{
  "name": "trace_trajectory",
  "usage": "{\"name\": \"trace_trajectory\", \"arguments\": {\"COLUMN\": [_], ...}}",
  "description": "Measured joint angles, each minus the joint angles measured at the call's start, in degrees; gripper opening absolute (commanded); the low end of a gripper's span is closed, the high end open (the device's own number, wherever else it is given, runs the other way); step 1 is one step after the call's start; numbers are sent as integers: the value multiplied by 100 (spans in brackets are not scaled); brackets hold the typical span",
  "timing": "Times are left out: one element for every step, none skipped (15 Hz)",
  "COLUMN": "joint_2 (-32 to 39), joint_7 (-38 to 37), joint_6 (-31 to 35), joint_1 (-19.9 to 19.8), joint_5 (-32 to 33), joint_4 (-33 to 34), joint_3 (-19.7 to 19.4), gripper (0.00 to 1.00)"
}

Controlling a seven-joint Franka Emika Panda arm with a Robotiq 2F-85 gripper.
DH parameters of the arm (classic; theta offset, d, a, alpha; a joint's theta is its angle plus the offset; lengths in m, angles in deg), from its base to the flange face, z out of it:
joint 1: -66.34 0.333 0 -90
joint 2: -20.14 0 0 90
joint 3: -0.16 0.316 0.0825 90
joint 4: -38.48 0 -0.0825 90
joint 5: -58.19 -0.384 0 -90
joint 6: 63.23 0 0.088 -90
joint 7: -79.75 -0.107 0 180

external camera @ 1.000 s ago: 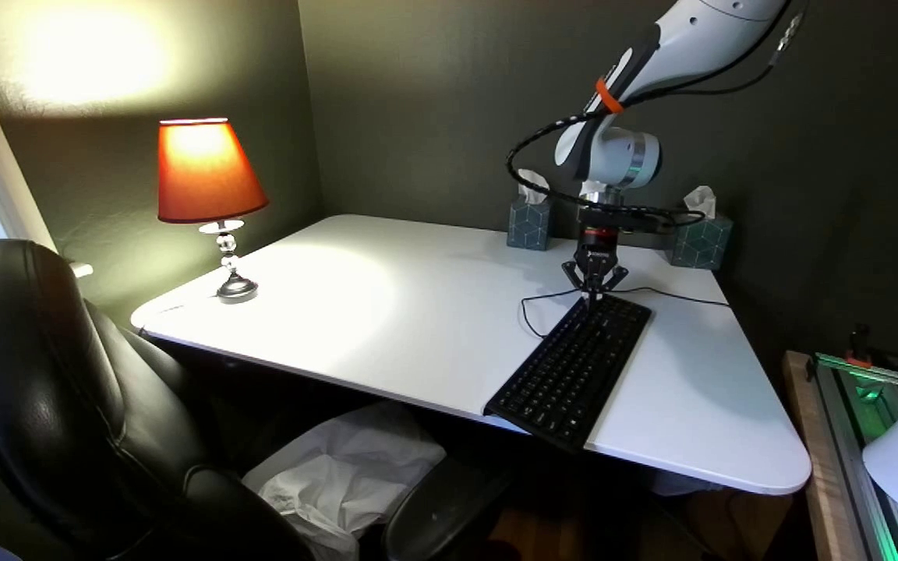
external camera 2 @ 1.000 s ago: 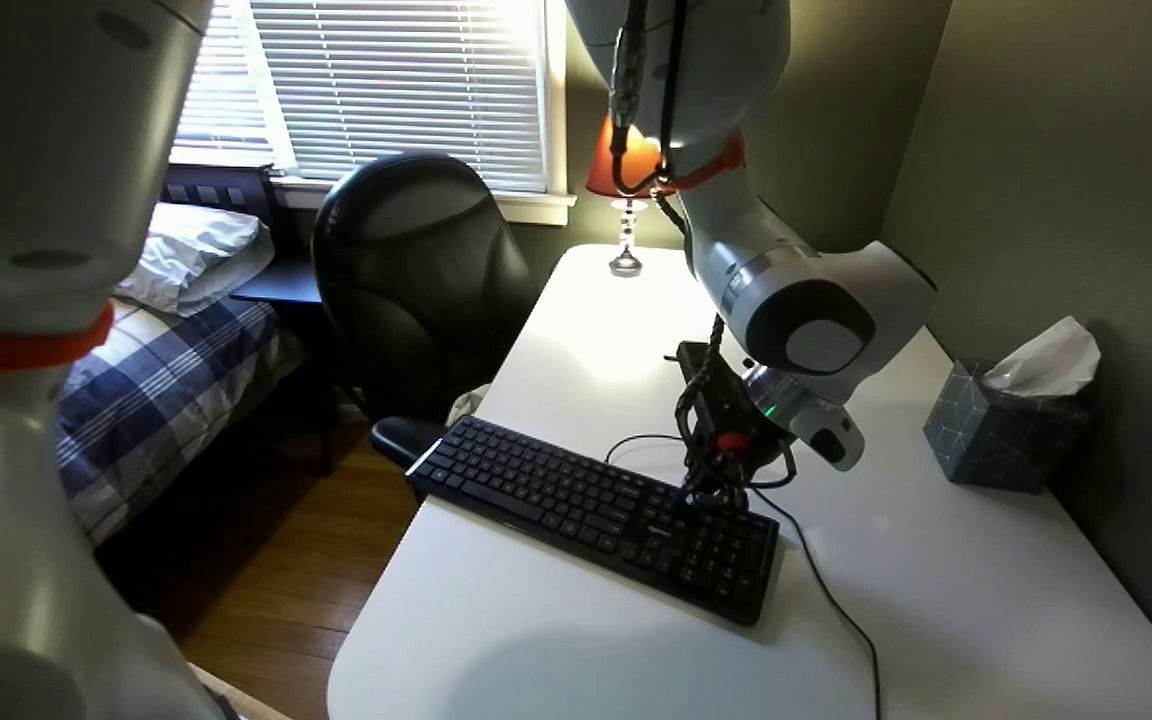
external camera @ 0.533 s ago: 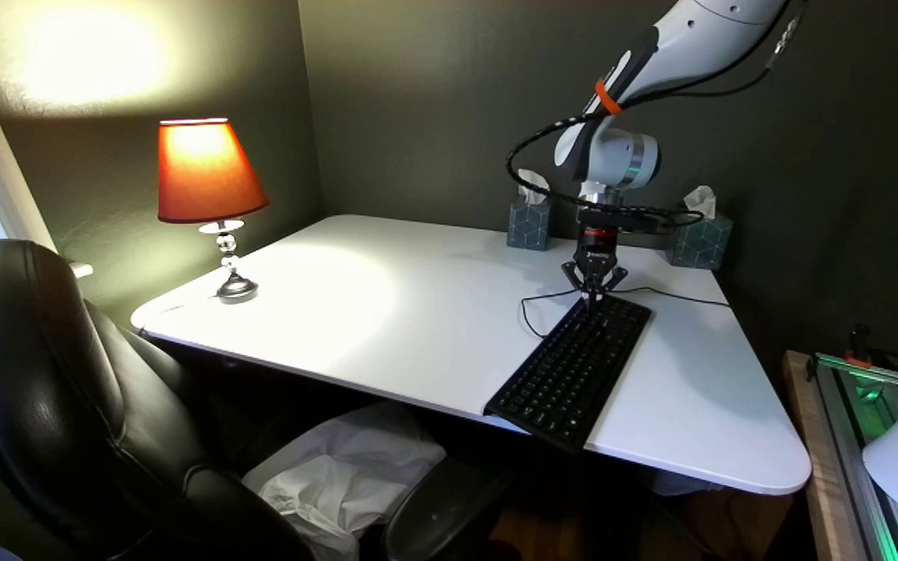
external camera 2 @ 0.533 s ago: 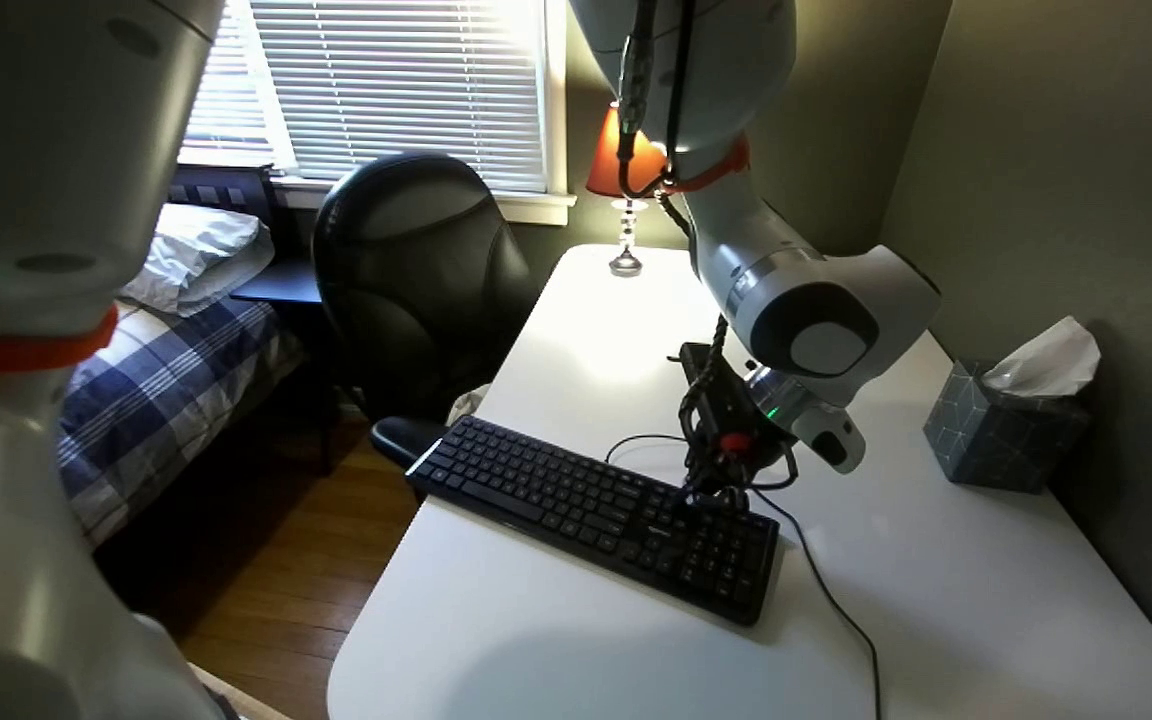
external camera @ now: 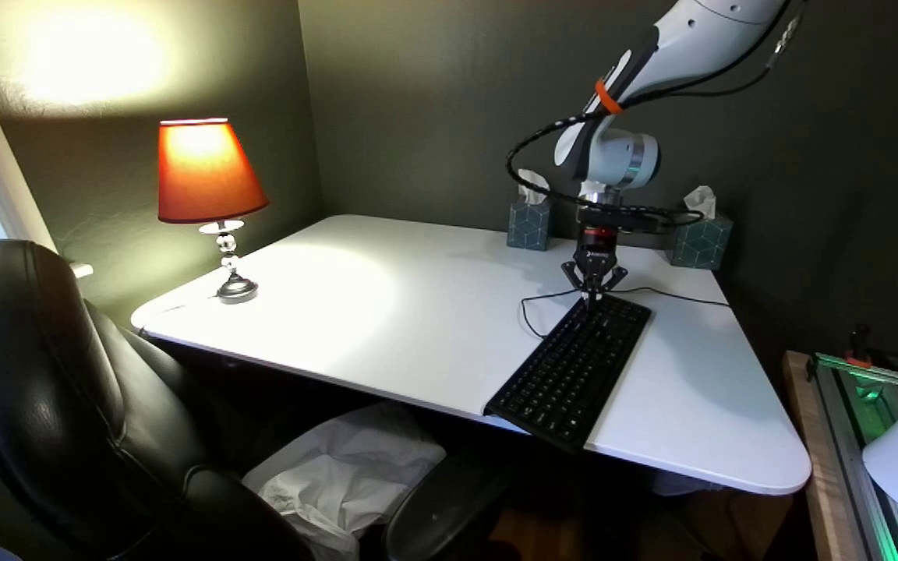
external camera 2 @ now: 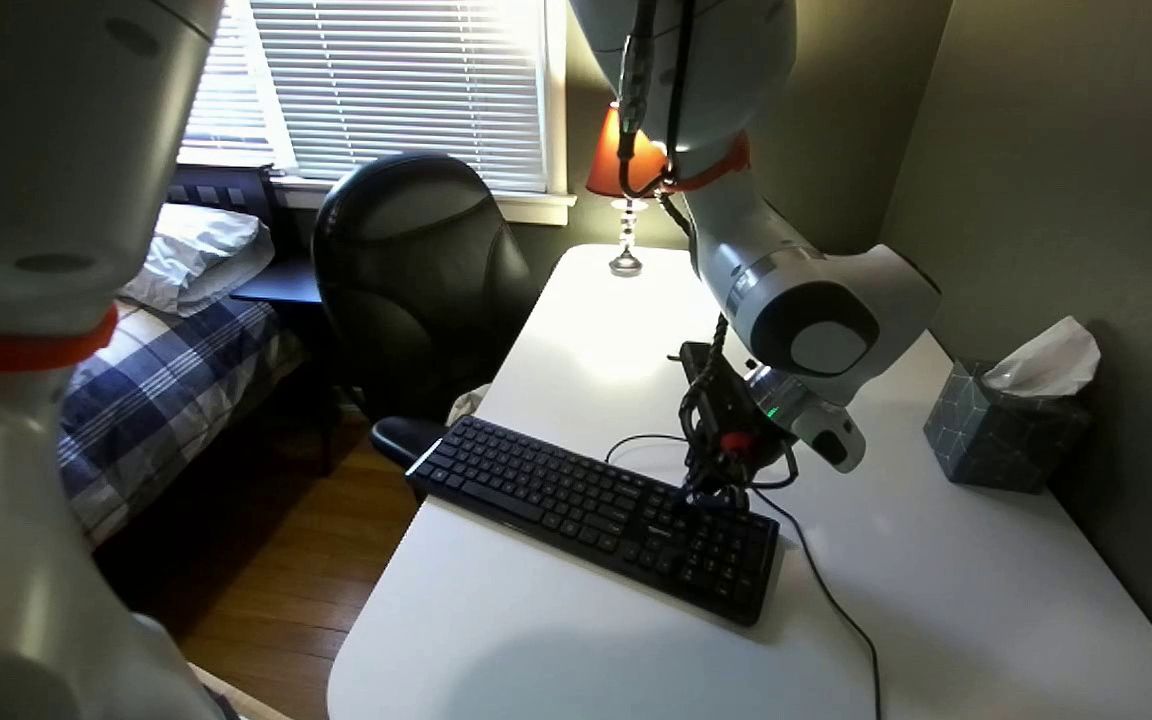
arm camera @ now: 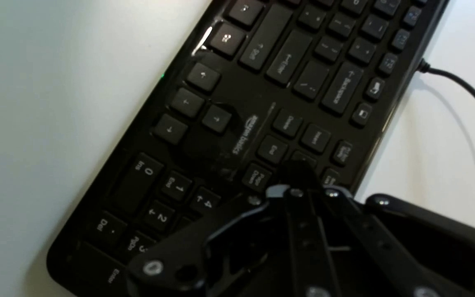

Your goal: Press a key on the right side of the keyboard

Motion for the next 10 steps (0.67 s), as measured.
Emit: {"name": "trace_trajectory", "arguments": {"joint_2": [-12,-33,-60,-93,-132,-176,-219,-259,-302,-343], "joint_7": [0,0,0,0,1,1,0,0,0,0], "joint_6": [0,0,0,0,1,2,5,22,68,139], "joint_1": [5,13,20,29,41,55,72,94,121,151], "joint_5": [0,0,0,0,0,3,27,47,64,83], "joint_4": [-3,-11,-25,-40,-58,-82,-107,-134,-175,-223], "joint_3": [0,0,2,4,4,4,4,1,-2,-4], "gripper": [0,0,0,14,27,32,40,47,56,63]}}
